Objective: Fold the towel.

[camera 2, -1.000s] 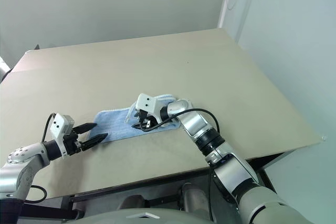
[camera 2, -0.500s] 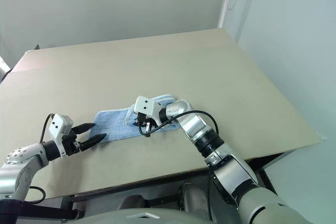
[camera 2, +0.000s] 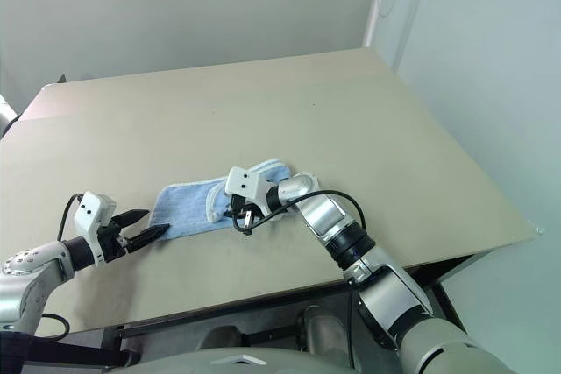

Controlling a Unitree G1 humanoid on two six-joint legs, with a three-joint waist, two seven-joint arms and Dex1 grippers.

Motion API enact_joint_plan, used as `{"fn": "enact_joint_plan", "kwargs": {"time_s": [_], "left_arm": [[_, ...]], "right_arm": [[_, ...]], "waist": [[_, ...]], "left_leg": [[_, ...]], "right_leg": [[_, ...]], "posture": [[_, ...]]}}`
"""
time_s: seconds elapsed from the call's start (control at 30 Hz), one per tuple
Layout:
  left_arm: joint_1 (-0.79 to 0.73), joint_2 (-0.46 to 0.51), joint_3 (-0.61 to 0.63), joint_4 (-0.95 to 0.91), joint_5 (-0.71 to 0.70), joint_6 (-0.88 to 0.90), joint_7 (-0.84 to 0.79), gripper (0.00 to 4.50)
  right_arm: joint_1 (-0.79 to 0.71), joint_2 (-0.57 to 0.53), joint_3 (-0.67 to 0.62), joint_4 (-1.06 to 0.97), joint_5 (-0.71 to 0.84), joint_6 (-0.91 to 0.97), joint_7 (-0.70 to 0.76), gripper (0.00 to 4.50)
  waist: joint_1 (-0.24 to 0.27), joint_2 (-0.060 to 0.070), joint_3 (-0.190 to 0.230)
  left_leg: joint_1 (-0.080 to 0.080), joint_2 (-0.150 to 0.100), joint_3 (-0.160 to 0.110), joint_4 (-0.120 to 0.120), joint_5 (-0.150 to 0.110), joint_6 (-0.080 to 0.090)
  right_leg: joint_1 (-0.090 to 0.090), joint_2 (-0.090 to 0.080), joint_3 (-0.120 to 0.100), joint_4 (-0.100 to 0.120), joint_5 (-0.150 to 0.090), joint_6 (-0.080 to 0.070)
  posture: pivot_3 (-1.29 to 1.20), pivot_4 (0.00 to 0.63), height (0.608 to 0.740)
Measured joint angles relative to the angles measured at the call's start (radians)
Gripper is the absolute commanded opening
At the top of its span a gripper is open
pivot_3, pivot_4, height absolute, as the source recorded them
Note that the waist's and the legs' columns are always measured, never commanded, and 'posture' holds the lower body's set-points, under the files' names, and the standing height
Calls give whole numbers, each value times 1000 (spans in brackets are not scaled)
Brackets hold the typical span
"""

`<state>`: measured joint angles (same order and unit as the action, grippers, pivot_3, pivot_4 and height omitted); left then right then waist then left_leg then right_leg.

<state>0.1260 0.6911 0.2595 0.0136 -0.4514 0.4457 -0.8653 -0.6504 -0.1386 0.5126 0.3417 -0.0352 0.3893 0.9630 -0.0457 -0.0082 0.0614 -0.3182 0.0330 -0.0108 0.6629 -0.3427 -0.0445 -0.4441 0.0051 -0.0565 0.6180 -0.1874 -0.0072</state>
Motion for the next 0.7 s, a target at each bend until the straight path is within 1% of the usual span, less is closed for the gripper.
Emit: {"fn": "enact_joint_plan", "kwargs": {"time_s": [0.07,0.13,0.27,0.37,0.5,0.7], "left_arm": [[2,5,13,-4,-24,47,1,3905],[5,6,41,-10,-62,103,0,3905],[-7,18,98,-17,-150,268,22,3905],[-30,19,123,-16,-204,380,42,3905],[-61,14,145,-10,-261,493,66,3905],[-96,-5,126,-37,-271,568,111,3905]], "right_arm": [[5,-10,-1,-13,8,-10,20,2023],[34,-43,-4,-94,53,-11,88,2716],[66,-81,-70,-268,209,32,201,2716],[61,-84,-137,-324,296,86,215,2716],[40,-75,-188,-320,345,162,166,2716],[14,-50,-204,-279,341,195,68,2716]], "waist": [[0,0,0],[0,0,0],[0,-1,0],[0,-2,-1],[-2,-2,-1],[4,-1,-1]], "left_leg": [[0,0,0,0,0,0],[0,0,0,0,0,0],[0,0,0,0,0,0],[2,0,-1,0,0,0],[2,0,-2,0,0,0],[1,-2,-2,0,0,0]], "right_leg": [[0,0,0,0,0,0],[0,0,0,-1,0,0],[0,0,0,-1,0,0],[2,0,-1,0,-1,-2],[1,1,0,0,-1,-2],[2,0,1,0,-1,-2]], "posture": [[0,0,740],[0,0,740],[0,0,740],[0,0,740],[0,0,740],[0,0,740]]}}
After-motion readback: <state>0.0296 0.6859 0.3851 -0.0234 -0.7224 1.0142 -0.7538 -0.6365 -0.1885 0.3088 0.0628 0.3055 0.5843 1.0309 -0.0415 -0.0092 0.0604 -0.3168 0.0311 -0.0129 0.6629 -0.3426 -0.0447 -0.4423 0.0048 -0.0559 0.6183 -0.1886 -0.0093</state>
